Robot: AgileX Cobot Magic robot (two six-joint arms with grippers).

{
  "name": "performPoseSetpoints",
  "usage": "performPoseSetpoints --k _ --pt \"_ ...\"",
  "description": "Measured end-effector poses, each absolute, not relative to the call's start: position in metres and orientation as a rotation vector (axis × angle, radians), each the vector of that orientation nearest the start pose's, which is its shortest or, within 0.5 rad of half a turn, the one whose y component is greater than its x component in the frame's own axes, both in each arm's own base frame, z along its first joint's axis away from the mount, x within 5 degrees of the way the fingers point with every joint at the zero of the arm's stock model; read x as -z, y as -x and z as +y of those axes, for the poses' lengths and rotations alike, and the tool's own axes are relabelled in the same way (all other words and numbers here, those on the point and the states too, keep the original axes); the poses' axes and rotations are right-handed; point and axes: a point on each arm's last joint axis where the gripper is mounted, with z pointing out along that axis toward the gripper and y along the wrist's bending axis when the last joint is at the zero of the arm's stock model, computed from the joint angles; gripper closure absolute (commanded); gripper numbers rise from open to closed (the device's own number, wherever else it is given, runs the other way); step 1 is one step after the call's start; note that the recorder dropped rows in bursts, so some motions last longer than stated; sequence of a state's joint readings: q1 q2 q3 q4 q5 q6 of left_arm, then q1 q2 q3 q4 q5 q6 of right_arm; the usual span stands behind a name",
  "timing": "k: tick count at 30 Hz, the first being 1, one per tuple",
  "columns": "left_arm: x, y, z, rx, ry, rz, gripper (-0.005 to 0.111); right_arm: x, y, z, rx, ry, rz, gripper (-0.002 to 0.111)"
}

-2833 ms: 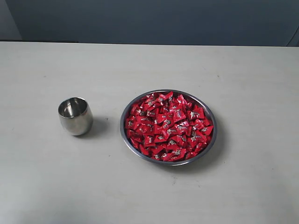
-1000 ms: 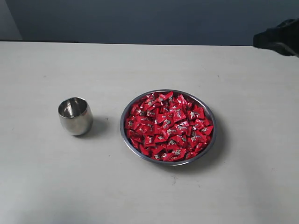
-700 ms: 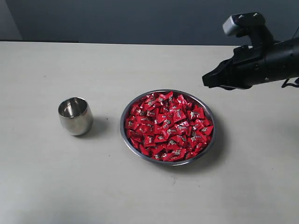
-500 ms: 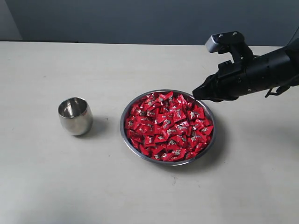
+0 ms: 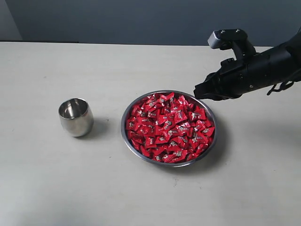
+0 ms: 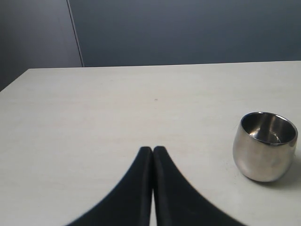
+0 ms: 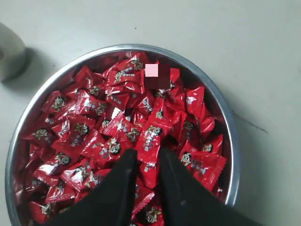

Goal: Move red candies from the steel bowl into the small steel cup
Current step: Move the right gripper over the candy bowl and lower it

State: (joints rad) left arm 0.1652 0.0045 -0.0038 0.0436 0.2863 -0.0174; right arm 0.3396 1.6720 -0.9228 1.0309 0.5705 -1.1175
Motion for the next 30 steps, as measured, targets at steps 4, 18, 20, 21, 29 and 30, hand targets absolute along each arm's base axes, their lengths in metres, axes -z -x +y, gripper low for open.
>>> performPoseSetpoints --k 4,18,20,21,29,30 --pt "-0.188 -0.054 0.01 -0.148 0.134 1.768 0.106 -0.187 -0.293 0.148 -0.693 0.777 2.437 0.075" --pt "-0.188 -0.054 0.01 -0.148 0.134 1.768 0.106 -0.152 -0.308 0.161 -0.838 0.736 2.598 0.075" --pt "-0.188 -0.054 0.01 -0.148 0.134 1.768 0.106 -0.15 -0.308 0.161 -0.845 0.735 2.608 0.075" --pt "-0.188 -0.054 0.01 -0.148 0.134 1.768 0.106 -0.149 -0.308 0.162 -0.847 0.736 2.611 0.075" --pt "-0.188 -0.054 0.01 -0.148 0.134 1.768 0.106 -0.142 -0.314 0.167 -0.91 0.728 2.633 0.075" --pt "-0.188 -0.054 0.01 -0.148 0.134 1.768 0.106 -0.141 -0.314 0.167 -0.923 0.724 2.638 0.075"
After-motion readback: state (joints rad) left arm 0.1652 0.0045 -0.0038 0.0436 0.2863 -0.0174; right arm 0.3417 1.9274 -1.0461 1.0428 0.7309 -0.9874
